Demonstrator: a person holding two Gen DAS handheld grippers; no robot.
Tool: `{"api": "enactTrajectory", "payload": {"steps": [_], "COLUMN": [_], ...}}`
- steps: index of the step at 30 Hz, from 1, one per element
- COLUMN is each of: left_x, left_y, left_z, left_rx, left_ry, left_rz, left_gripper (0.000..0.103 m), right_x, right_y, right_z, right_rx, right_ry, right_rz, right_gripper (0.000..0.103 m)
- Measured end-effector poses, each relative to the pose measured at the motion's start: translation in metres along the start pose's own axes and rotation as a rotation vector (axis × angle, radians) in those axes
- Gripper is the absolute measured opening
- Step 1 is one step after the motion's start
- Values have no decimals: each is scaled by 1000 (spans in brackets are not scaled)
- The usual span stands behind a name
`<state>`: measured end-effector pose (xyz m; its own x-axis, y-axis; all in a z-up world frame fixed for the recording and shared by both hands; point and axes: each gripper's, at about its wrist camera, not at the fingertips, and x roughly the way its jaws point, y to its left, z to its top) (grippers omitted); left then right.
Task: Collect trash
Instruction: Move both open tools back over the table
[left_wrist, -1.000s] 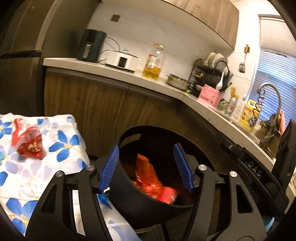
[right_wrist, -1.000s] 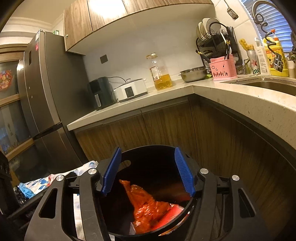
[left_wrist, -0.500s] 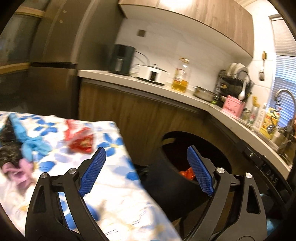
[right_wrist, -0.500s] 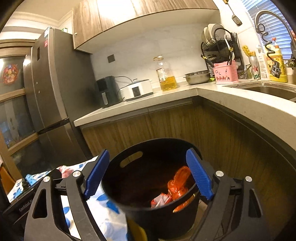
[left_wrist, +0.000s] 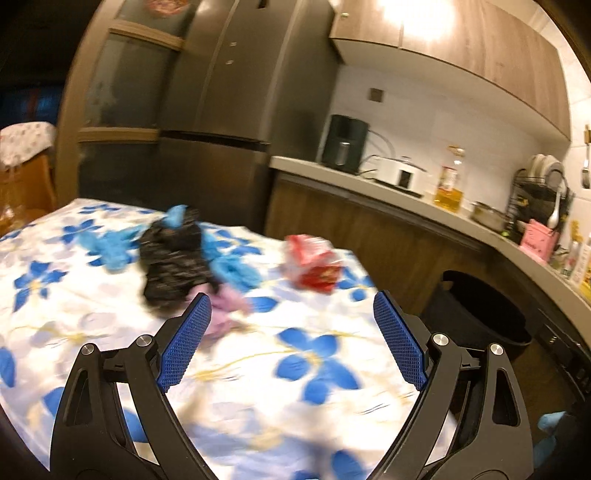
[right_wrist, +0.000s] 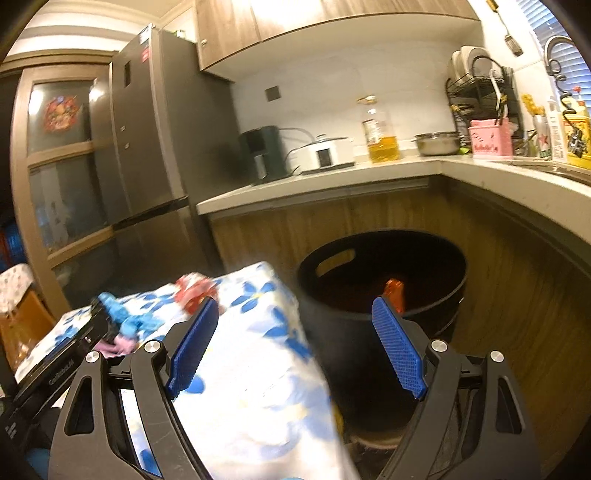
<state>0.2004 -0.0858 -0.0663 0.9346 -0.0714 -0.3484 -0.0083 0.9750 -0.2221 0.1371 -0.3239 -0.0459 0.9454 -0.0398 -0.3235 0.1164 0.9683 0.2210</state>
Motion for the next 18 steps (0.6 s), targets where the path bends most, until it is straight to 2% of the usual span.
{"api": "enactTrajectory", "payload": {"steps": [3,6,11,18], "left_x": [-5,-9,5,38], "left_y": [20,34,52,53], "left_z": [-3,-4,-1,3], "left_rx": [-10,0,1,23], "left_ry": [5,-5,36,96], "left_rz": [36,57,59,64], "left_gripper": [87,81,60,34], "right_x": [-2,-3,2,14], "right_y": [15,33,53,66], "right_z": [-6,-9,-13,-15], "right_rx": [-4,-18,-32,-51], "right_ry": [13,11,19,36], "right_rz": [27,57,100,120], "right_gripper": [83,83,83,83]}}
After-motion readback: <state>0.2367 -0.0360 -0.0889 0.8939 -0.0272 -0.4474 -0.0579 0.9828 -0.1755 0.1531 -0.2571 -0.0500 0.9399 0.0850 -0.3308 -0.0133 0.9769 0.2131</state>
